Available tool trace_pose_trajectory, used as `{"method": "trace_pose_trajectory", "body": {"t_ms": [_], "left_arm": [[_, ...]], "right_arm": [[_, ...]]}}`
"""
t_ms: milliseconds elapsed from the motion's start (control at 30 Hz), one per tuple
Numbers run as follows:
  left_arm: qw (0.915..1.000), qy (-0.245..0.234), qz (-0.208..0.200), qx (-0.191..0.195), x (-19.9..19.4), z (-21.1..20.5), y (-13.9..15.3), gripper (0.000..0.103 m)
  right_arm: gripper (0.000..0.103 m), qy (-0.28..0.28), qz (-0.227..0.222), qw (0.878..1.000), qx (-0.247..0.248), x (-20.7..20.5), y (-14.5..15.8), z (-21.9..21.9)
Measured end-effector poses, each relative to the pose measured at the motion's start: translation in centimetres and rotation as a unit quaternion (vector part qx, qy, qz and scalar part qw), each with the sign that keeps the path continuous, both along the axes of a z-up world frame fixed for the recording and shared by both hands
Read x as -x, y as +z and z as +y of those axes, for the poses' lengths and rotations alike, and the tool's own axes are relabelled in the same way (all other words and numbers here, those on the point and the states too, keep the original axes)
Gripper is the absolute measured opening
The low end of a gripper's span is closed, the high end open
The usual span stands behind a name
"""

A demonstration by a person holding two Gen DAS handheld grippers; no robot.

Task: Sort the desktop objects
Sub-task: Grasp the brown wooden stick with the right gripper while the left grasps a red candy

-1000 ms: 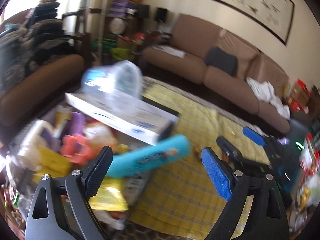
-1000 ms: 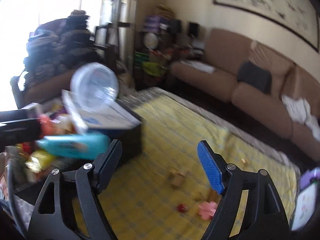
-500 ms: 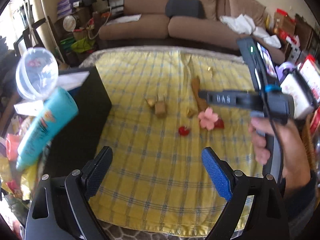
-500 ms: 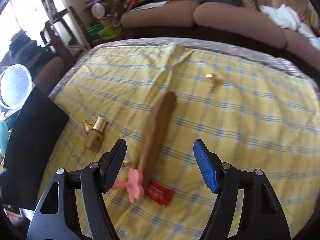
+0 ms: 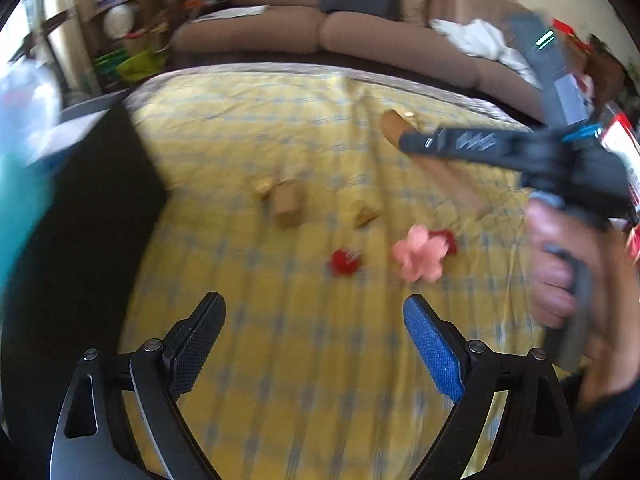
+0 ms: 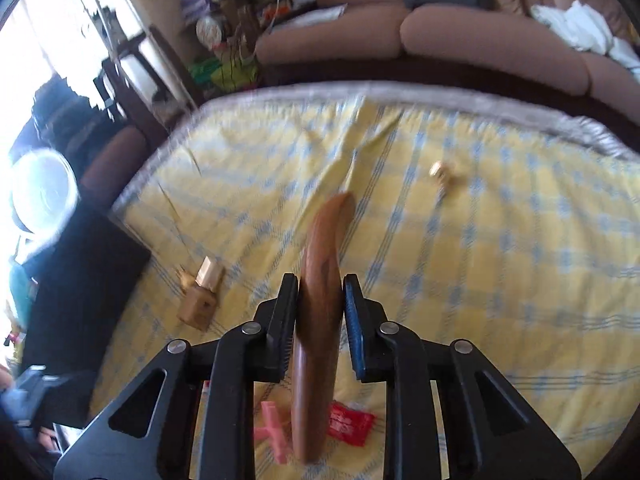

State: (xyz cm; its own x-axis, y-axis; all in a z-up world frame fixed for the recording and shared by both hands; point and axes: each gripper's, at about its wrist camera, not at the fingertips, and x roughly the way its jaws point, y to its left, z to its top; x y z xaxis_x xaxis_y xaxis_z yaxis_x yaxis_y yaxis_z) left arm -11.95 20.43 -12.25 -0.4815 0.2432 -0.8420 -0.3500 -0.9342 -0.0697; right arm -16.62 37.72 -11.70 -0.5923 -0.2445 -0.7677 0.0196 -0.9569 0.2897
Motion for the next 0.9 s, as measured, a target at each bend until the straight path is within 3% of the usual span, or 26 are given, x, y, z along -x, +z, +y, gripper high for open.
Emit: {"method": "trace_pose_trajectory", "body": {"t_ms": [67,133,167,200,267,300,333,367,500,700,833,900], "left_arm": [[0.9989,-0.014,0.028,0.036,1.1,1.5,-1.2,0.088],[0.9977,-0.031,0.024,0.055,2.2,2.7,-2.9,0.068],[0.9984,-0.036,0.012,0.043,2.7,2.8,-3.5,0.066],[0.9990,-0.036,0.000,0.027,3.0,2.8,-4.2,0.057],[0.9995,-0.025,0.010,0.013,3.1,2.7,-4.5,0.054],[0.9996,-0.023,0.013,0.011,3.1,2.6,-4.5,0.047],[0.9997,-0.021,0.014,0.003,3.1,2.3,-4.2,0.026],[0.9997,-0.017,0.016,-0.001,3.0,2.1,-3.8,0.022],[0.9993,0.000,0.017,-0.032,2.9,0.2,-1.7,0.020],[0.9925,0.044,0.079,-0.082,1.0,-4.9,6.5,0.020],[0.9790,0.104,0.154,-0.084,-1.9,-11.4,13.5,0.020],[0.9720,0.145,0.170,-0.073,-2.6,-14.6,15.6,0.020]], "right_arm": [[0.022,-0.006,0.017,1.000,0.000,-0.6,1.5,0.7],[0.021,-0.013,0.028,1.000,0.002,-1.2,2.8,1.7],[0.021,-0.016,0.031,0.999,0.005,-1.3,3.2,2.2],[0.021,-0.020,0.034,0.999,0.010,-1.4,3.5,2.7],[0.021,-0.028,0.032,0.999,0.019,-1.4,3.6,3.5],[0.021,-0.032,0.029,0.999,0.020,-1.4,3.5,3.9],[0.021,-0.037,0.027,0.999,0.019,-1.3,3.4,4.2],[0.021,-0.040,0.024,0.999,0.019,-1.1,3.2,4.4],[0.021,-0.039,0.015,0.999,0.030,-0.8,2.8,4.9],[0.021,-0.015,0.041,0.998,0.049,-1.5,4.2,4.0],[0.021,0.013,0.063,0.996,0.065,-2.2,5.8,2.7],[0.021,0.027,0.073,0.995,0.067,-2.7,6.6,1.8]]}}
